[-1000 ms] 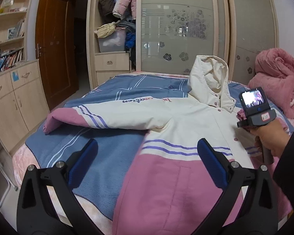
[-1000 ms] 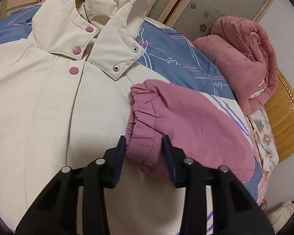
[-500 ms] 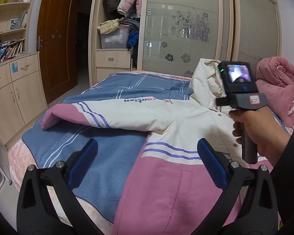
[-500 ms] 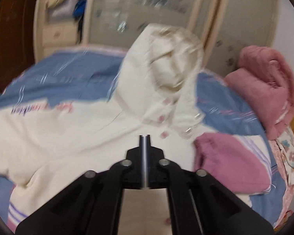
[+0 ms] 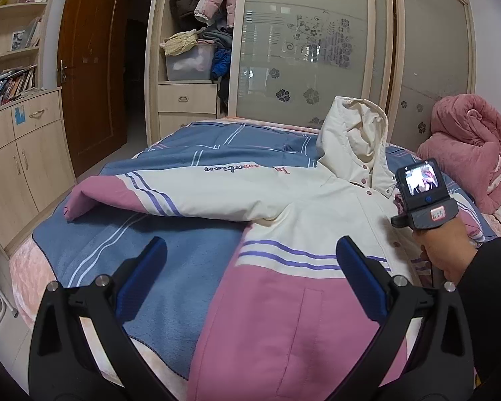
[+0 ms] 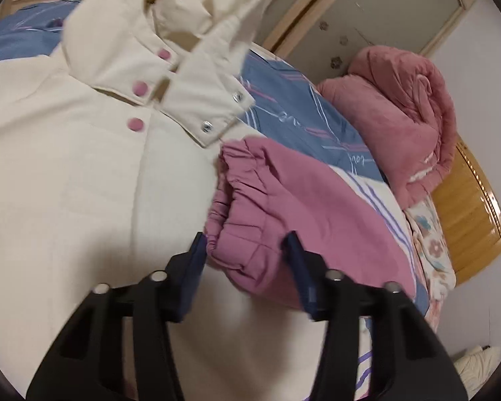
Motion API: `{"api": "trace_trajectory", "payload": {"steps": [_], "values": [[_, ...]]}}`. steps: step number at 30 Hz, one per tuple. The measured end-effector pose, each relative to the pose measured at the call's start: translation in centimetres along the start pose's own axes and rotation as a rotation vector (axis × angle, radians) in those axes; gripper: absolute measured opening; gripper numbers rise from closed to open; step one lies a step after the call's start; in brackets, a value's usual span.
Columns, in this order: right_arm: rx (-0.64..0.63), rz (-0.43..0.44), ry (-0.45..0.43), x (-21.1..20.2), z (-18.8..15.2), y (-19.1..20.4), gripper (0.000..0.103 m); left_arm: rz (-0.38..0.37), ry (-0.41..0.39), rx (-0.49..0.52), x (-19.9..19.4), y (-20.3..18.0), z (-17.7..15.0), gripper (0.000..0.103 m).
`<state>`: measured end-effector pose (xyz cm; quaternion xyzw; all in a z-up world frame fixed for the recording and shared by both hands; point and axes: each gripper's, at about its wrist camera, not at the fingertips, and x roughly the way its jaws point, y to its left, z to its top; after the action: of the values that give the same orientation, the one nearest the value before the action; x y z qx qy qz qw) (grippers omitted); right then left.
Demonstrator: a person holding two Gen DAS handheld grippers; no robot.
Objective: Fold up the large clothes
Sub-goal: 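Grasp the folded sleeve cuff again with the right tool and adjust it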
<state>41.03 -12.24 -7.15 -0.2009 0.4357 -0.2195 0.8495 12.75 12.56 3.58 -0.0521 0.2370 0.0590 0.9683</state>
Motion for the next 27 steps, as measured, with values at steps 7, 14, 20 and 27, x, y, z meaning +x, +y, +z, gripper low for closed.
{"api": "trace_trajectory", "payload": {"steps": [7,14,20,27], "values": [[0.034,-0.029,-0.091,-1.0,-0.7,-1.1,0.006,-0.004,0.002,-0.001,0.2,-0.1,0.1,0.101],[0.090,0.013,-0.164,-4.0,0.0,-1.7,0.005,-0.012,0.003,0.003,0.4,-0.5,0.1,0.101],[0.120,0.098,-0.244,-8.0,1.6,-0.8,0.005,-0.013,0.003,0.004,0.4,-0.6,0.1,0.101],[0.086,0.213,-0.331,-13.7,3.5,3.6,0.005,-0.009,0.003,-0.003,0.3,-0.3,0.1,0.101]]}}
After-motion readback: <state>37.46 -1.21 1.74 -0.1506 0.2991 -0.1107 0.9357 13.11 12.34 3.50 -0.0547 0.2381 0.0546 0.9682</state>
